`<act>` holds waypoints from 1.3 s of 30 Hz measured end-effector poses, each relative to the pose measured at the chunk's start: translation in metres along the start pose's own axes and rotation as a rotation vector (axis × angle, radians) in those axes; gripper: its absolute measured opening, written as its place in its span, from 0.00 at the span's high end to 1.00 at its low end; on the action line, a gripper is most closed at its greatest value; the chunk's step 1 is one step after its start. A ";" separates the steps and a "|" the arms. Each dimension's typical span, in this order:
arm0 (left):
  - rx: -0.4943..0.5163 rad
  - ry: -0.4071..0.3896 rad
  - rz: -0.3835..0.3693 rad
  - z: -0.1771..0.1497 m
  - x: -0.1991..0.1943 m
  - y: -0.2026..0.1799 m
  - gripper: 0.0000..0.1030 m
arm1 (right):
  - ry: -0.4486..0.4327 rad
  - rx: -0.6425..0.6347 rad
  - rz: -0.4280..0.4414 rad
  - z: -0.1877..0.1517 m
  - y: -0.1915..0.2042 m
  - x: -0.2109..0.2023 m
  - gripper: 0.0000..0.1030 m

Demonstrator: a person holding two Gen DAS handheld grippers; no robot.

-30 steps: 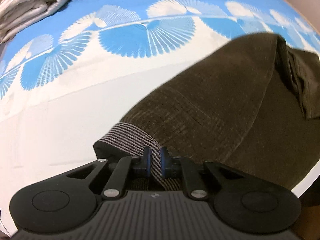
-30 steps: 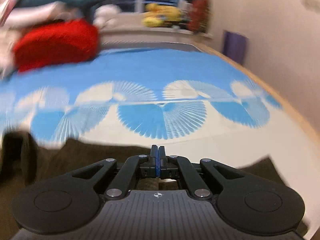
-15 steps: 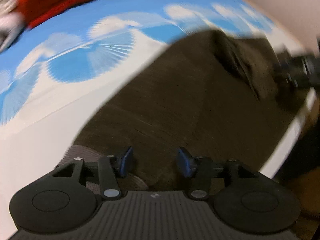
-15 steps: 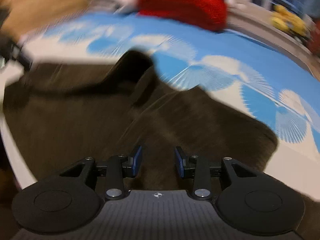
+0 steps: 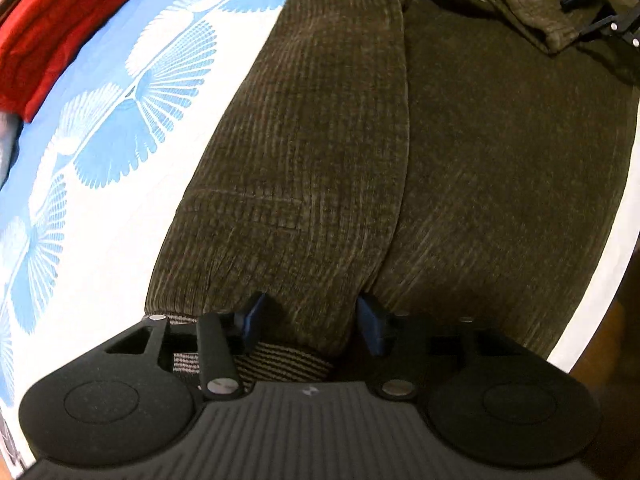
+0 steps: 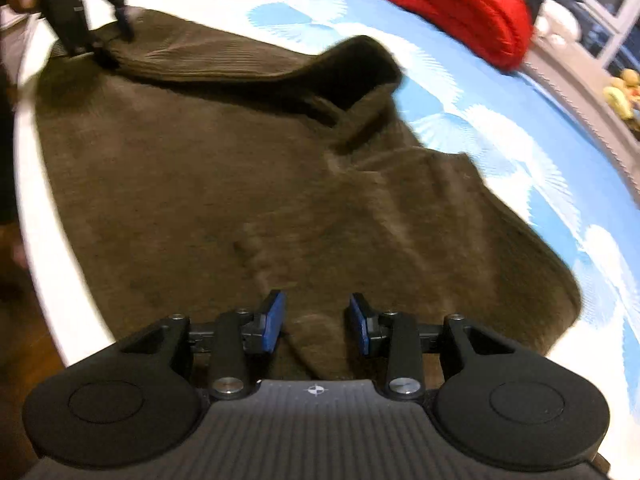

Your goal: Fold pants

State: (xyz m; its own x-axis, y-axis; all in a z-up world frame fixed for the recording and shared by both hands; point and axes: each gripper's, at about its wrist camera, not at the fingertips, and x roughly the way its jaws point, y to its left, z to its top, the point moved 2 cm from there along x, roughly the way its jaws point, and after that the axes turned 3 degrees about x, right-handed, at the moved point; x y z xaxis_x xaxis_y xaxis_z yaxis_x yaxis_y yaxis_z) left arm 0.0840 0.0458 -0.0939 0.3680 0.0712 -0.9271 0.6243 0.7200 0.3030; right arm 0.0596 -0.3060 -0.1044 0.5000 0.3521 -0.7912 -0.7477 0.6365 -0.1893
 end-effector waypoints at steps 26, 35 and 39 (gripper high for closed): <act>-0.964 -0.083 0.258 0.009 0.005 0.239 0.95 | -0.717 1.581 -0.652 -0.076 -0.253 -0.099 0.93; -1.022 -0.024 0.232 0.015 0.041 0.261 0.95 | -0.800 1.687 -0.783 -0.038 -0.307 -0.076 0.94; -1.069 0.016 0.223 0.013 0.056 0.270 0.94 | -0.854 1.505 -0.702 0.002 -0.343 -0.052 0.92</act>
State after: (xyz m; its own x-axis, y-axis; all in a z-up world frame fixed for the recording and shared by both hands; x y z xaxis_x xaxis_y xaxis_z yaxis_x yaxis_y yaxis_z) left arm 0.2822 0.2355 -0.0614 0.3847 0.2776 -0.8803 -0.3790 0.9171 0.1236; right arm 0.2907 -0.5411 0.0031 0.9186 -0.3075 -0.2481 0.3918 0.6267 0.6737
